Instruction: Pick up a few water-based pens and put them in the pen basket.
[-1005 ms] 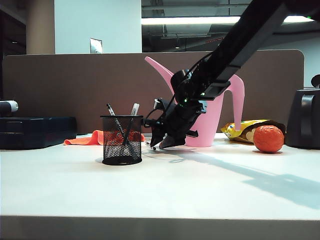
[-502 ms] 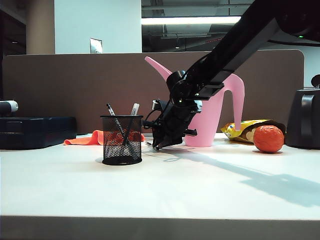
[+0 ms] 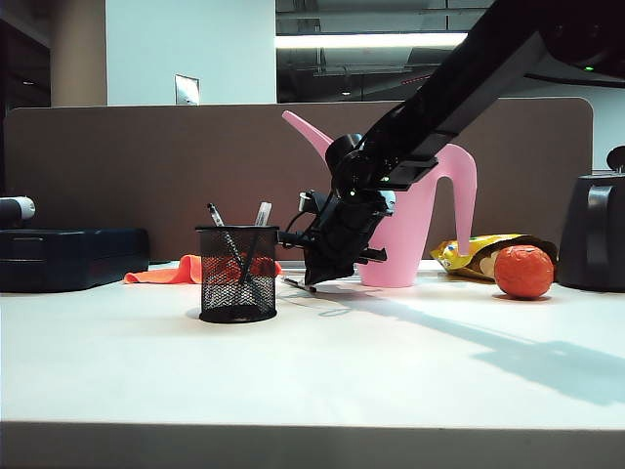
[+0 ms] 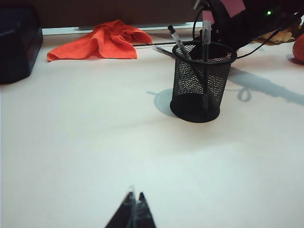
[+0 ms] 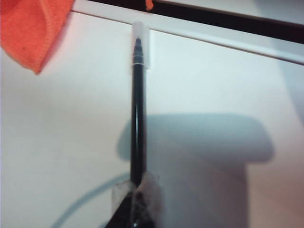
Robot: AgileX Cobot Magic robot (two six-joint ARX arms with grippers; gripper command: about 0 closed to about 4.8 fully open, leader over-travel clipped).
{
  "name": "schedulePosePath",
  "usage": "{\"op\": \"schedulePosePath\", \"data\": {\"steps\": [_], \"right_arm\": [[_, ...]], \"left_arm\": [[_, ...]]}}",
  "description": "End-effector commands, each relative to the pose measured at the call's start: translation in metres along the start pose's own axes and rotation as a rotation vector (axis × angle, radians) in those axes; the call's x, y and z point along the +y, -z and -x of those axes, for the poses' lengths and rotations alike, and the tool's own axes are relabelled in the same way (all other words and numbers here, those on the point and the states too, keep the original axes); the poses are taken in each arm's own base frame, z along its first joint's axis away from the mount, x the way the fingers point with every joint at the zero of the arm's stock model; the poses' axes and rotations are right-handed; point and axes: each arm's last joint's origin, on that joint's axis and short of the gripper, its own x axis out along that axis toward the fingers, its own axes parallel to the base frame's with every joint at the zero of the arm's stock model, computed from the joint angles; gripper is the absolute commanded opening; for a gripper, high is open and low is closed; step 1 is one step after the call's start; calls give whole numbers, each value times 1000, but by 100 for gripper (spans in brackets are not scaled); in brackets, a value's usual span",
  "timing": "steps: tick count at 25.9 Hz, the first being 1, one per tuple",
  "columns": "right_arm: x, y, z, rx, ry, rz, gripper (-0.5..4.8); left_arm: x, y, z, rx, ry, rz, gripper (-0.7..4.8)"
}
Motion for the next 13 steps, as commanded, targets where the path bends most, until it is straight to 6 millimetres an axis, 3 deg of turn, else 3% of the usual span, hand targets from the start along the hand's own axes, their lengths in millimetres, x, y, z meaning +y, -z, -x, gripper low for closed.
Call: {"op": "schedulePosePath", "data": {"steps": [1, 2, 13], "right_arm": [[-1, 12, -5, 62, 10, -33, 122], [0, 7, -3, 51, -2, -42, 140], [3, 3, -2, 42, -43, -40, 139]], "left_arm": [[0, -1, 0, -4, -1, 1, -4], [0, -1, 0, -4, -1, 1, -4], [1, -1, 0, -3, -28, -2, -4]]}}
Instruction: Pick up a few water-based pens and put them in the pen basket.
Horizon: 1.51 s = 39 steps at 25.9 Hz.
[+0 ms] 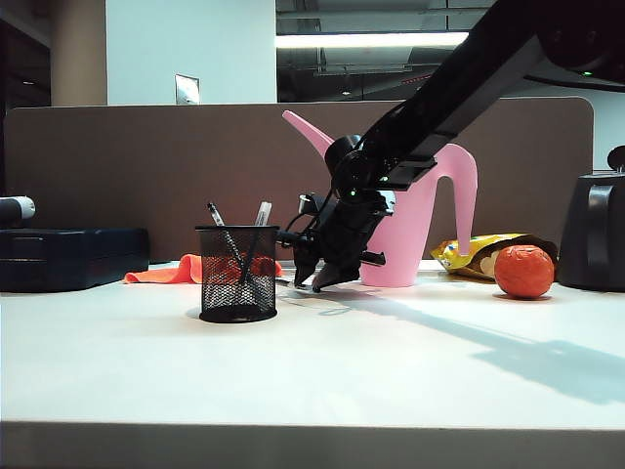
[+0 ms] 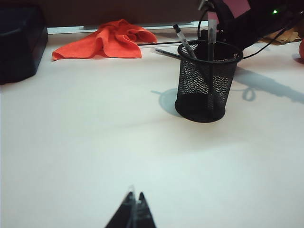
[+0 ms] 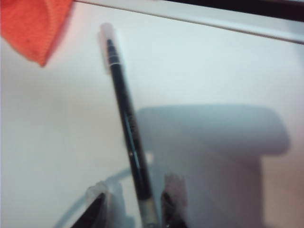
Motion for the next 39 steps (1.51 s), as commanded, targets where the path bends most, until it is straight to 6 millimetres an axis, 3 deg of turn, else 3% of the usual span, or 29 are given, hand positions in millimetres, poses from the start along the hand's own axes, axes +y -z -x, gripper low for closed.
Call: {"op": "schedulePosePath", "data": {"steps": [1, 8, 15, 22, 39], "right_arm": [[1, 4, -2, 26, -6, -3, 135], [-2, 16, -11, 82, -39, -36, 102], [-2, 17, -10, 94, -17, -38, -9], [-2, 17, -6, 139, 4, -45, -9], [23, -55, 63, 133, -20, -33, -9]], "left_arm": [[0, -1, 0, -5, -8, -2, -4], [0, -1, 0, -6, -9, -2, -4], [0, -1, 0, -6, -9, -2, -4], [1, -1, 0, -5, -18, -1, -4], [1, -4, 0, -38, -24, -9, -4]]}}
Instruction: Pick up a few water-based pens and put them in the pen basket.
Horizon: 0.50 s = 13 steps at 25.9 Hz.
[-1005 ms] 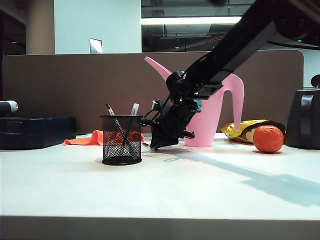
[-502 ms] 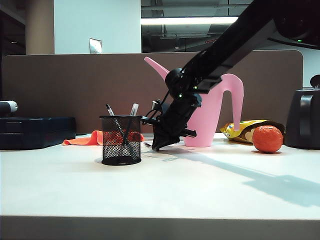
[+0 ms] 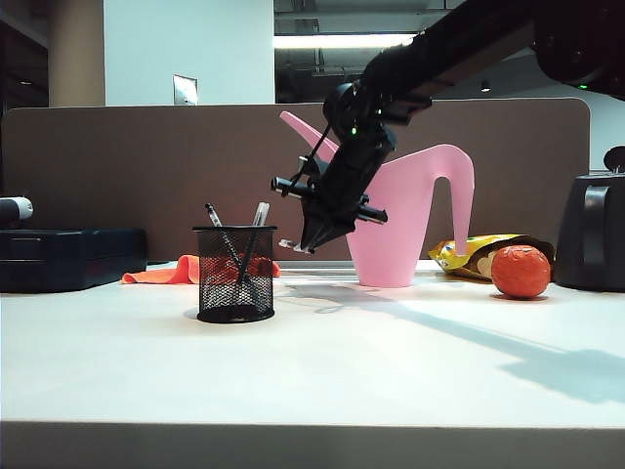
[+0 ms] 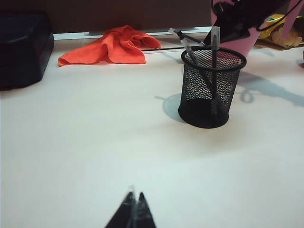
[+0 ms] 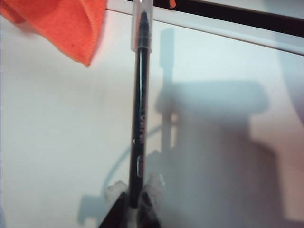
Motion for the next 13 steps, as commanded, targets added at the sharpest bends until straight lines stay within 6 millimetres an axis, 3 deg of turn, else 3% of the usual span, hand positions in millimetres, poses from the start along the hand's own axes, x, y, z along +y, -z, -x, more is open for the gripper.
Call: {"op": "schedulePosePath", "data": {"steps": [1, 9, 13], "right_arm": [[7, -7, 18, 25, -24, 3, -9], [16, -18, 51, 60, -66, 25, -9], [26, -27, 88, 54, -102, 48, -9]], "left_arm": [[0, -2, 0, -19, -4, -4, -4], [0, -3, 0, -25, -5, -6, -4], [0, -3, 0, -26, -5, -6, -4]]}}
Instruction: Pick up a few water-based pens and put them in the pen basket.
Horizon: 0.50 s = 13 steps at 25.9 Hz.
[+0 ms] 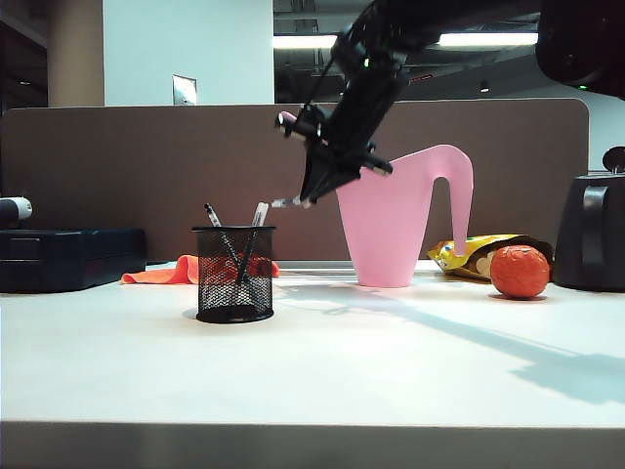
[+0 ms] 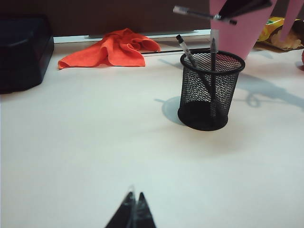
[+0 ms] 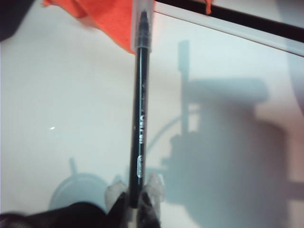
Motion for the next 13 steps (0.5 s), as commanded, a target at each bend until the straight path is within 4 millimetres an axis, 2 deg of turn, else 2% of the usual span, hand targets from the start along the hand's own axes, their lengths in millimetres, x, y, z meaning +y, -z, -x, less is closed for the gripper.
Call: {"op": "schedulePosePath", "data": {"steps": [1, 7, 13], "right_arm": [[9, -4, 24, -4, -40, 14, -9], [23, -2, 67, 29, -106, 20, -9], [37, -11, 108, -33, -175, 26, -9]], "left_arm": [[0, -2, 0, -17, -4, -4, -4], [0, -3, 0, -22, -5, -4, -4], [0, -6, 0, -51, -6, -11, -4]]}}
